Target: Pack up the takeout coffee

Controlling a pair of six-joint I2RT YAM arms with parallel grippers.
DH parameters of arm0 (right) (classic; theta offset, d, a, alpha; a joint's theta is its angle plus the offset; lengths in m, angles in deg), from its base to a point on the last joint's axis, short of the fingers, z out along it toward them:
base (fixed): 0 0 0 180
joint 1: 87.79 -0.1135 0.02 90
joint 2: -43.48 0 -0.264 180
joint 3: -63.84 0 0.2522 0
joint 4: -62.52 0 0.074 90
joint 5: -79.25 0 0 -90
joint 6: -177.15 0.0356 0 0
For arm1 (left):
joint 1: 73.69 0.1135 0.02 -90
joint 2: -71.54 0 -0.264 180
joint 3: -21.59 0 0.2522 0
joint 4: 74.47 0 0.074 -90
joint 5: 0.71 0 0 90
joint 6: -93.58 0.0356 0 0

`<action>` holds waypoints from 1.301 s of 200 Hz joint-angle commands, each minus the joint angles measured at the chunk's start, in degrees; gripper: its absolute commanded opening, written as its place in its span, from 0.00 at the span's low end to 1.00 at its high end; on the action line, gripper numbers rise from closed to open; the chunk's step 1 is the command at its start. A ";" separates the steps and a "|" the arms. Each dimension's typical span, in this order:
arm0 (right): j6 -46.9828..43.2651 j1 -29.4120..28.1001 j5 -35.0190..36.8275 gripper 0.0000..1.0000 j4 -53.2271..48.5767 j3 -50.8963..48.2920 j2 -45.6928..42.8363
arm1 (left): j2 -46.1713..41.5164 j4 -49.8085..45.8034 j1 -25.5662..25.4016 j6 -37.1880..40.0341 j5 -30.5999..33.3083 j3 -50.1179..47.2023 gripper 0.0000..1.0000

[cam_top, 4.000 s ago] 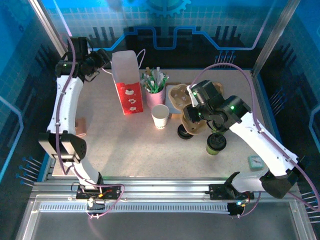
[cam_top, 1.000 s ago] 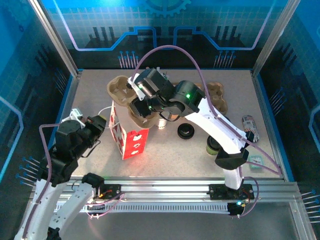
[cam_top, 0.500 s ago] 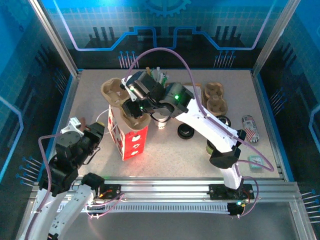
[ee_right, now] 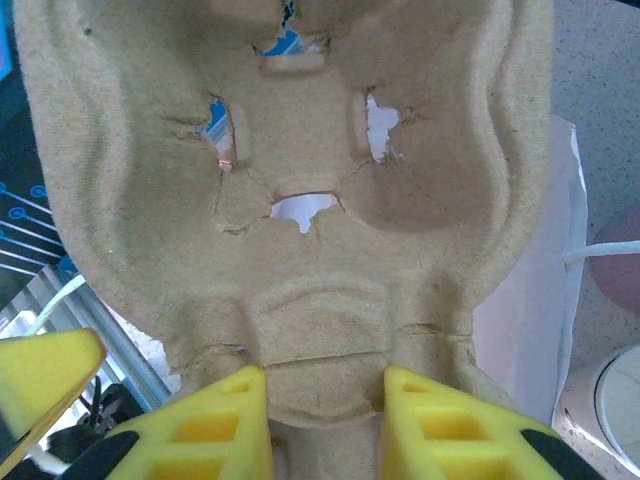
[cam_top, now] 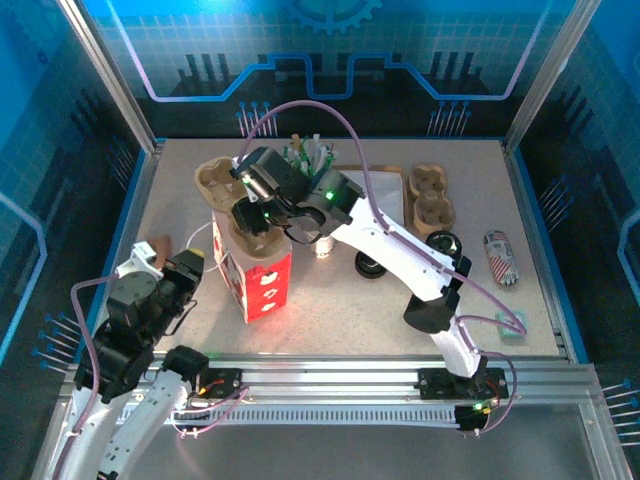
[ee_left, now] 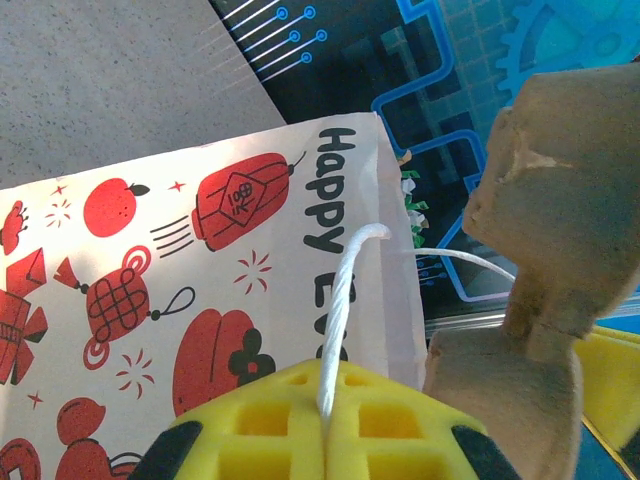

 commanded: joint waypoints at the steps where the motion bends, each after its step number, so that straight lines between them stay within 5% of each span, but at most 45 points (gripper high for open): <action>1: 1.46 -0.67 1.62 0.28 -0.66 1.49 1.18 | -1.07 -1.27 -0.40 1.58 1.25 -0.66 0.00; 260: 8.49 -2.42 4.24 0.26 -2.71 -8.79 -1.95 | -4.94 -1.85 -0.34 1.38 2.45 -3.01 0.00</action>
